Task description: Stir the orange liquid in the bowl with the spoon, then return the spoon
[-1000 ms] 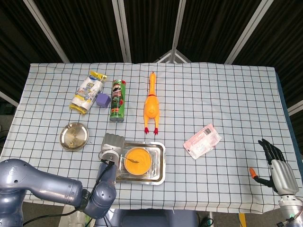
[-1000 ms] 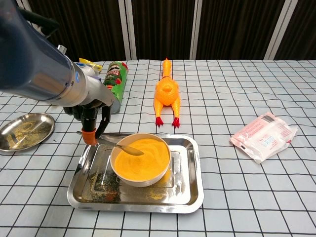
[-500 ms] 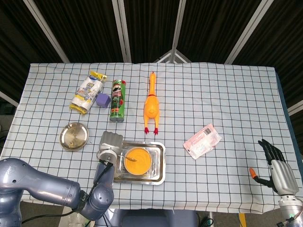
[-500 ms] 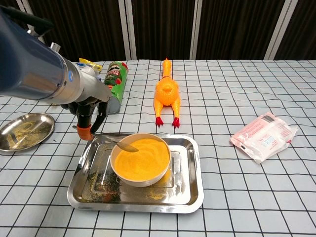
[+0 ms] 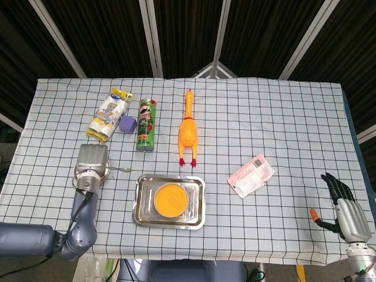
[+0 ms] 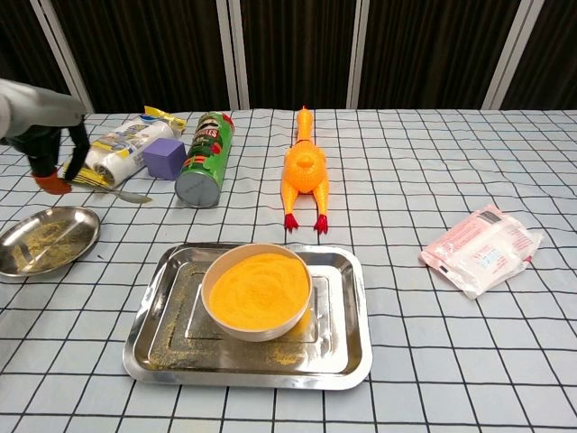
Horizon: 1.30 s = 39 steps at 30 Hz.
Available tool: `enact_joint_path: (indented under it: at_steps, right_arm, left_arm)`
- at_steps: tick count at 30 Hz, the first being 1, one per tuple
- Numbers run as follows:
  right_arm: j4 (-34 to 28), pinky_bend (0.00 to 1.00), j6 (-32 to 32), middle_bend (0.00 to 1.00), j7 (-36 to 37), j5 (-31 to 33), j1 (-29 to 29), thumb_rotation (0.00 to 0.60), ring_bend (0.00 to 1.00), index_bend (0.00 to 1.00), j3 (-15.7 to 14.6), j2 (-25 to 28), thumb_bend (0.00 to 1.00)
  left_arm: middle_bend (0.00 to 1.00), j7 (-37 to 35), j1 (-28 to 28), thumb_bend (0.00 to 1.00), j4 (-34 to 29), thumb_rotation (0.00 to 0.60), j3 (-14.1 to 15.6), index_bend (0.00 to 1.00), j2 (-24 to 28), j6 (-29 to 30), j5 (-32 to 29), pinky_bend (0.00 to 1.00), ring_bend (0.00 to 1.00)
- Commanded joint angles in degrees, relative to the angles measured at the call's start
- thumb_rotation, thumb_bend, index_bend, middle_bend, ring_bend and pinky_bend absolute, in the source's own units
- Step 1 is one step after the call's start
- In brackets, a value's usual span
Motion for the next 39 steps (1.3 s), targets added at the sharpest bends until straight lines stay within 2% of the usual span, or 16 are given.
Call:
enact_joint_path:
  at_steps: [1, 6, 11, 21, 27, 34, 39]
  right_arm:
    - [-0.07, 0.00, -0.05, 0.00, -0.05, -0.02, 0.01, 0.600, 0.00, 0.00, -0.03, 0.02, 0.41]
    - [-0.21, 0.00, -0.21, 0.00, -0.26, 0.12, 0.05, 0.600, 0.00, 0.00, -0.06, 0.00, 0.41]
    - [-0.38, 0.00, -0.29, 0.00, -0.15, 0.34, 0.02, 0.600, 0.00, 0.00, -0.03, 0.03, 0.40]
    - [-0.56, 0.00, -0.86, 0.00, -0.05, 0.89, 0.08, 0.600, 0.00, 0.00, -0.05, 0.19, 0.40]
    - [-0.81, 0.00, -1.13, 0.00, 0.14, 0.79, 0.17, 0.600, 0.00, 0.00, -0.13, 0.33, 0.40]
    - [-0.99, 0.00, -1.33, 0.00, 0.13, 0.98, 0.20, 0.600, 0.00, 0.00, -0.15, 0.33, 0.40]
    - [-1.06, 0.00, -1.27, 0.00, 0.36, 1.10, 0.14, 0.600, 0.00, 0.00, -0.08, 0.42, 0.40]
  left_arm:
    - [1.00, -6.97, 4.92, 0.74, 6.01, 0.600, 4.29, 0.85, 2.87, -5.86, 5.89, 1.00, 1.00]
    - [1.00, -12.02, 8.09, 0.73, 12.03, 0.600, 5.89, 0.84, 2.73, -9.83, 8.47, 1.00, 1.00]
    - [1.00, -14.40, 9.52, 0.72, 17.42, 0.600, 6.65, 0.83, 0.35, -12.95, 9.56, 1.00, 1.00]
    - [1.00, -12.84, 9.76, 0.71, 22.92, 0.600, 7.32, 0.81, -4.28, -14.51, 8.23, 1.00, 1.00]
    - [1.00, -12.62, 10.03, 0.69, 23.10, 0.600, 6.58, 0.80, -4.42, -14.24, 8.27, 1.00, 0.99]
    - [1.00, -11.01, 10.17, 0.54, 22.05, 0.600, 6.02, 0.73, -3.25, -14.21, 6.22, 1.00, 0.98]
    - [1.00, -9.99, 10.37, 0.42, 21.91, 0.600, 5.89, 0.61, -2.35, -14.74, 4.38, 1.00, 0.97]
